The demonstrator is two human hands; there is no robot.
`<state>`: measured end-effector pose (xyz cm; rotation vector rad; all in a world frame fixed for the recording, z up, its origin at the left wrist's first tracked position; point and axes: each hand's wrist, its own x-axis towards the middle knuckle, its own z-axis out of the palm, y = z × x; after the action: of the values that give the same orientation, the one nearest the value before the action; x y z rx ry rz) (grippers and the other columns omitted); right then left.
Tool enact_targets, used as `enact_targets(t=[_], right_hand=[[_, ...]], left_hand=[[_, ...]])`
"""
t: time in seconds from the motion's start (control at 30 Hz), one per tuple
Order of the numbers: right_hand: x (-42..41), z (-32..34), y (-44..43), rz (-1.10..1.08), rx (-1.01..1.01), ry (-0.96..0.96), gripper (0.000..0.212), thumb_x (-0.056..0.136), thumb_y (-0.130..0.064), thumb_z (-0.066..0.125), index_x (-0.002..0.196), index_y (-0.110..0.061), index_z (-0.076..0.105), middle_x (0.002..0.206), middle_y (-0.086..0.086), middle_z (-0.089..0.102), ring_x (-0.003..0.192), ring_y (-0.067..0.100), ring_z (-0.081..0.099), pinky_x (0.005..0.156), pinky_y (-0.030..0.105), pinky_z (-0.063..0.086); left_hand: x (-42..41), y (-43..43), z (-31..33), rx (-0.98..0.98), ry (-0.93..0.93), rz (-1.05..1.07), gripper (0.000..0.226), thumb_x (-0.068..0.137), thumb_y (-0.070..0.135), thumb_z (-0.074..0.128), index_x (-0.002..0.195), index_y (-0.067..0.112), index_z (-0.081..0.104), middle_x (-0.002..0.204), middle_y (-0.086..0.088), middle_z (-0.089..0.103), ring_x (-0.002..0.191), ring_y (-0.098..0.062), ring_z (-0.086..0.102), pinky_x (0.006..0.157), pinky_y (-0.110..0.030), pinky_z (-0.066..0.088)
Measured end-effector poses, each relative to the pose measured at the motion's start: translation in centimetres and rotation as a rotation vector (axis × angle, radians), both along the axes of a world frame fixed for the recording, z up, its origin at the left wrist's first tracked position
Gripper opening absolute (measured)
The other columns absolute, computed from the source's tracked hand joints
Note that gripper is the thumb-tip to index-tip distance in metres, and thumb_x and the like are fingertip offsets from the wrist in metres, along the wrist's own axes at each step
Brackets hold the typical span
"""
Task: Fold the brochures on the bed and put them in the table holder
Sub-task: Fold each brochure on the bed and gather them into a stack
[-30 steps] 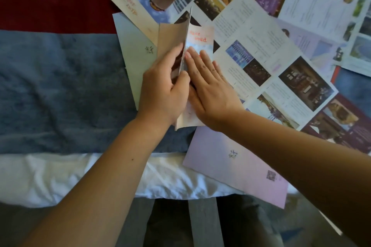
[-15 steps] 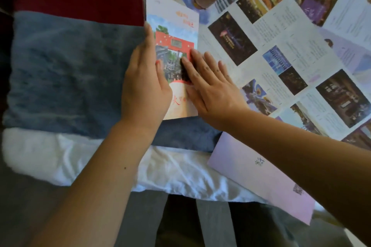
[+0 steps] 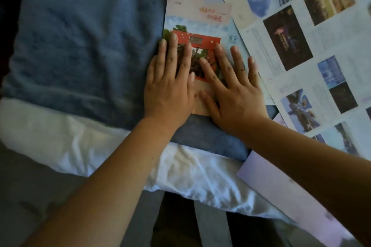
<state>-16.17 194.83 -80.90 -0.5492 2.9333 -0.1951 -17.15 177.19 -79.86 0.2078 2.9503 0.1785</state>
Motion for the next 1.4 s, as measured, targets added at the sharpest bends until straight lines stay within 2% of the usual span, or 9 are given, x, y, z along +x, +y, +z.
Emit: enact_targets(t=[0.13,0.3,0.53,0.73,0.9,1.03,1.17,1.27,1.4], right_hand=[[-0.6,0.5,-2.6,0.009,-0.001,-0.005,0.067,0.109,-0.057,0.029,0.167,-0.026,0.019,0.174,0.013,0.009,0.160,0.038,0.003,0.129,0.053,-0.004],[-2.1,1.2,-7.6,0.060,0.002,-0.041,0.067,0.109,-0.057,0.028,0.166,-0.022,0.022,0.172,0.018,0.010,0.160,0.037,0.001,0.129,0.047,-0.009],[-4.2,1.7,-15.4,0.135,-0.031,-0.133,0.069,0.108,-0.056,0.029,0.166,-0.018,0.023,0.170,0.023,0.015,0.160,0.036,0.005,0.128,0.043,-0.009],[-5.0,2.6,-19.1,0.136,0.008,-0.208,0.072,0.107,-0.058,0.029,0.166,-0.018,0.020,0.170,0.025,0.011,0.160,0.038,0.000,0.128,0.047,-0.009],[-7.4,4.7,-20.7,0.072,0.001,-0.256,0.087,0.096,-0.064,0.055,0.162,-0.018,0.022,0.172,0.020,-0.002,0.160,0.037,-0.007,0.125,0.047,-0.008],[-11.3,6.3,-20.6,0.048,0.082,-0.472,0.128,0.074,-0.065,0.082,0.166,-0.025,0.003,0.174,0.010,-0.009,0.160,0.031,0.000,0.126,0.046,0.011],[-11.4,6.1,-21.5,0.119,0.156,-0.448,0.127,0.079,-0.050,0.086,0.167,-0.022,0.000,0.172,0.014,-0.015,0.160,0.033,-0.009,0.126,0.044,0.007],[-11.8,5.3,-22.6,0.103,0.165,-0.467,0.123,0.081,-0.037,0.089,0.166,-0.014,0.003,0.172,0.016,-0.015,0.159,0.035,-0.012,0.127,0.047,0.011],[-12.4,3.4,-23.1,0.086,0.184,-0.503,0.121,0.083,-0.026,0.087,0.166,-0.014,0.001,0.172,0.015,-0.017,0.158,0.037,-0.013,0.127,0.049,0.014]], left_hand=[[-0.6,-2.1,-0.2,-0.023,0.001,0.019,0.062,0.106,0.036,0.017,0.165,0.017,0.010,0.171,-0.016,0.004,0.158,-0.034,0.003,0.127,-0.049,0.005],[-1.6,-7.0,0.5,-0.044,-0.051,0.035,0.071,0.099,0.044,0.003,0.165,0.019,0.006,0.172,-0.012,-0.003,0.159,-0.031,-0.002,0.128,-0.050,0.006],[-2.5,-15.0,0.5,-0.081,-0.047,0.073,0.061,0.107,0.037,0.019,0.165,0.024,0.004,0.172,-0.008,-0.005,0.159,-0.028,-0.003,0.127,-0.050,0.007],[-2.7,-18.7,0.7,0.000,-0.044,0.060,0.057,0.111,0.040,0.026,0.164,0.024,0.016,0.172,-0.008,0.005,0.159,-0.027,0.004,0.127,-0.043,0.009],[-3.1,-19.0,2.4,0.003,-0.143,0.051,0.062,0.108,0.046,0.028,0.164,0.027,0.010,0.173,-0.003,-0.002,0.159,-0.025,0.000,0.128,-0.043,0.005],[-3.1,-18.3,4.2,0.118,-0.303,0.089,0.076,0.097,0.034,0.065,0.162,0.026,0.026,0.173,0.002,0.000,0.159,-0.025,0.006,0.116,-0.051,0.036],[-3.9,-17.5,4.0,0.037,-0.525,0.091,0.091,0.098,0.037,0.065,0.164,0.030,0.003,0.169,0.004,-0.023,0.158,-0.026,-0.008,0.116,-0.055,0.039],[-4.5,-17.7,3.3,0.030,-0.597,0.075,0.095,0.097,0.044,0.064,0.164,0.031,-0.003,0.168,0.003,-0.028,0.158,-0.028,-0.011,0.120,-0.052,0.034],[-5.1,-17.7,2.1,0.032,-0.657,0.089,0.100,0.096,0.048,0.063,0.162,0.031,-0.010,0.167,0.002,-0.031,0.157,-0.030,-0.015,0.121,-0.051,0.029]])
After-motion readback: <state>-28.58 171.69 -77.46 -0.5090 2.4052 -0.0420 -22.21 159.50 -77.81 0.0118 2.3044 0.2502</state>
